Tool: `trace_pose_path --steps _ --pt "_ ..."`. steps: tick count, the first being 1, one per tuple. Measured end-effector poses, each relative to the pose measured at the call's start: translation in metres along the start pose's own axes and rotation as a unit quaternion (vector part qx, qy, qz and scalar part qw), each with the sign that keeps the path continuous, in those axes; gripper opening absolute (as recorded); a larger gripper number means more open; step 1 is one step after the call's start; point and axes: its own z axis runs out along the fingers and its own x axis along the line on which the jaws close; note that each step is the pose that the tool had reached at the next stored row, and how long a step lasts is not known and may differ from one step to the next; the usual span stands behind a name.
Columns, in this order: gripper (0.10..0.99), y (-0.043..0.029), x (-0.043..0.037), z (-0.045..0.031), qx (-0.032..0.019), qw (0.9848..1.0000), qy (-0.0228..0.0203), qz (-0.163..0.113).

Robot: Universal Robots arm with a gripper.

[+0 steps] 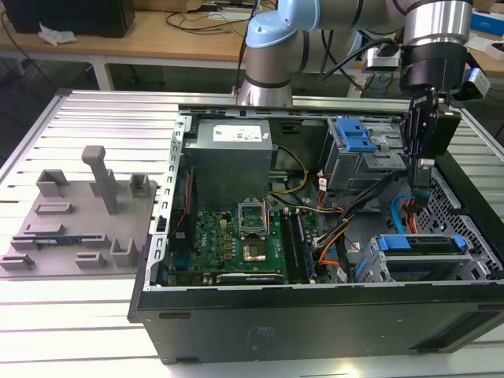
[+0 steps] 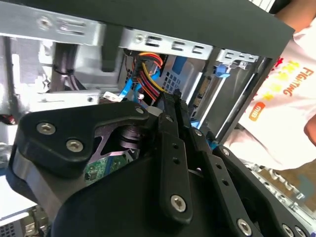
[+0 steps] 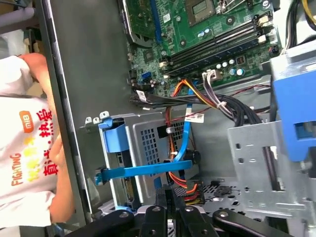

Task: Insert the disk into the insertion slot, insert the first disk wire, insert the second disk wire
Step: 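Insert the first disk wire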

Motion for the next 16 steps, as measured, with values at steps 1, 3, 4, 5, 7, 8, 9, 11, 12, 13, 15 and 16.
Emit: trace_pose_path --steps 1,3,4,5,7,8,9,11,12,13,15,16 --pt "0.165 -0.0005 0.0023 0.0009 -0.0007 1.0 -0.003 0.0" --pt "0.165 -0.002 0.009 0.0034 -0.0031 0.9999 -0.0148 0.0" --pt "0.165 -0.0027 0.0124 0.0042 -0.004 0.9998 -0.0193 -0.001" --pt "0.165 -0.0032 0.0145 0.0053 -0.0049 0.9997 -0.0236 -0.001" --pt "0.165 -0.0043 0.0193 0.0075 -0.0096 0.9989 -0.0463 -0.001" --pt "0.165 -0.0047 0.0212 0.0082 -0.013 0.9979 -0.0628 -0.002" --pt "0.165 -0.0051 0.023 0.0089 -0.0166 0.9966 -0.0801 -0.002" --pt "0.165 -0.0055 0.0246 0.0098 -0.0202 0.995 -0.0974 -0.003" --pt "0.165 -0.0058 0.0261 0.0104 -0.0232 0.9935 -0.1117 -0.003" --pt "0.165 -0.0061 0.0276 0.0109 -0.0265 0.9915 -0.1276 -0.004" --pt "0.165 -0.0065 0.0294 0.011 -0.0298 0.9892 -0.1436 -0.004" --pt "0.165 -0.0067 0.0303 0.011 -0.0313 0.988 -0.1511 -0.005"
